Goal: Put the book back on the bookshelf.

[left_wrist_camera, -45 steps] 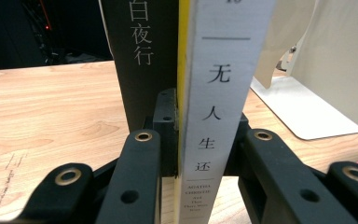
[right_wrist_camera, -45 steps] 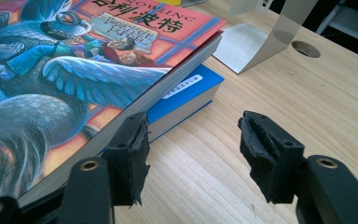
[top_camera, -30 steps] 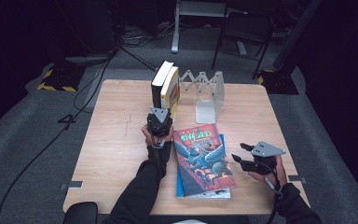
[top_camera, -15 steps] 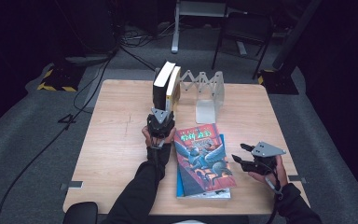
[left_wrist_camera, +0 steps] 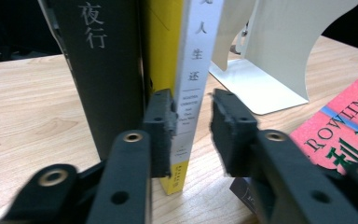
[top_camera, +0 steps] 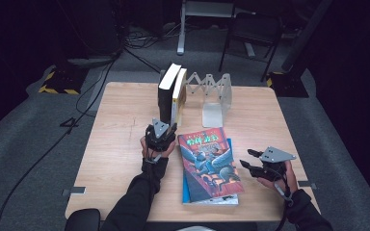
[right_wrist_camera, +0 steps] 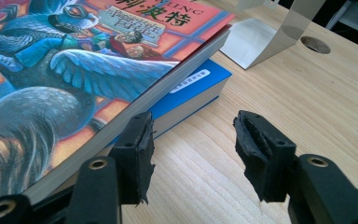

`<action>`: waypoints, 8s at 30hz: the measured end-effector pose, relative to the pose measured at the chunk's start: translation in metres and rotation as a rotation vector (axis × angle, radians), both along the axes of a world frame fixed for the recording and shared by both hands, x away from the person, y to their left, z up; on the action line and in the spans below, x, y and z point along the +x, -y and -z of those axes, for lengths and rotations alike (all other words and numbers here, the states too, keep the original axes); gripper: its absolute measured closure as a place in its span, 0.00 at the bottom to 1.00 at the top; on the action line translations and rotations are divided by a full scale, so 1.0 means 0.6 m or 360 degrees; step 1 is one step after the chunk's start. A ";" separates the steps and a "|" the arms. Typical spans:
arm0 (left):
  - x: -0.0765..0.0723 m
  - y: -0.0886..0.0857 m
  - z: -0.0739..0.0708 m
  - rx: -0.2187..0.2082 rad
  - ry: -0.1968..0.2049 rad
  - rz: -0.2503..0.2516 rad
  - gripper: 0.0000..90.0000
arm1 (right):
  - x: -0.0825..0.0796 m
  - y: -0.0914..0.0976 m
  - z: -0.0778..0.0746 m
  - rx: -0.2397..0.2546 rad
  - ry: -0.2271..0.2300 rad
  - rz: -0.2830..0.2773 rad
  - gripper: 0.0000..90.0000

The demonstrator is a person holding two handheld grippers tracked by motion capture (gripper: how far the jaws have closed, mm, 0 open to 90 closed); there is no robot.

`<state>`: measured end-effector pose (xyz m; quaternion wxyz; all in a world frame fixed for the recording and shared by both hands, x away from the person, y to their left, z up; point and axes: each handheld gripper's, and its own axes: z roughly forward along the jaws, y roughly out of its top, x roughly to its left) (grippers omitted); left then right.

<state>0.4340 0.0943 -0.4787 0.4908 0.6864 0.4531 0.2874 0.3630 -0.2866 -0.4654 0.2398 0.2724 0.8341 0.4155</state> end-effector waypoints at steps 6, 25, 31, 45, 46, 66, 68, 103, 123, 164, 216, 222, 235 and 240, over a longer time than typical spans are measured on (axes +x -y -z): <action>0.013 0.010 -0.003 0.0057 0.0007 0.0013 0.81 | 0.000 0.002 0.000 0.0009 0.0003 0.0008 0.51; 0.065 0.009 -0.008 0.0065 -0.0023 -0.0061 0.83 | 0.001 0.005 -0.001 0.0002 0.0009 0.0026 0.50; 0.064 0.005 -0.014 0.0111 -0.0036 -0.0019 0.83 | 0.001 0.004 -0.001 -0.0006 0.0008 0.0027 0.50; 0.003 -0.016 -0.053 0.0281 0.0009 0.0297 0.84 | -0.007 0.015 -0.008 0.0021 0.0004 0.0047 0.49; -0.002 -0.018 -0.056 0.0267 -0.0001 0.0338 0.84 | -0.007 0.016 -0.008 0.0025 -0.0002 0.0042 0.49; -0.133 -0.091 -0.023 0.0564 -0.0176 0.0836 0.47 | -0.060 0.014 -0.019 -0.0077 -0.0186 -0.0183 0.47; -0.136 -0.091 -0.016 0.0574 -0.0200 0.0855 0.42 | -0.064 0.014 -0.019 -0.0093 -0.0205 -0.0193 0.46; -0.134 -0.060 0.043 0.0556 -0.0485 0.1086 0.14 | -0.003 -0.051 -0.017 -0.0022 -0.0661 -0.0356 0.26; -0.009 -0.015 0.042 0.0533 -0.0511 0.0936 0.13 | -0.001 -0.070 -0.025 -0.0095 -0.0516 -0.0407 0.37; 0.053 -0.025 -0.026 0.0205 -0.0345 0.0965 0.65 | 0.031 -0.087 -0.058 0.0255 -0.0057 -0.0559 0.85; -0.059 -0.014 -0.081 0.0059 -0.0317 0.1243 0.42 | -0.036 -0.059 -0.083 0.0294 0.0346 -0.0391 0.95; -0.081 0.041 -0.050 -0.0014 -0.0527 0.1315 0.27 | -0.030 -0.064 -0.079 0.0279 0.0321 -0.0405 0.95; -0.042 0.057 -0.046 -0.0160 -0.0520 0.1257 0.32 | -0.029 -0.069 -0.081 0.0247 0.0328 -0.0445 0.95; -0.042 0.057 -0.070 -0.0147 -0.0381 0.1277 0.43 | -0.028 -0.060 -0.092 0.0271 0.0337 -0.0471 0.93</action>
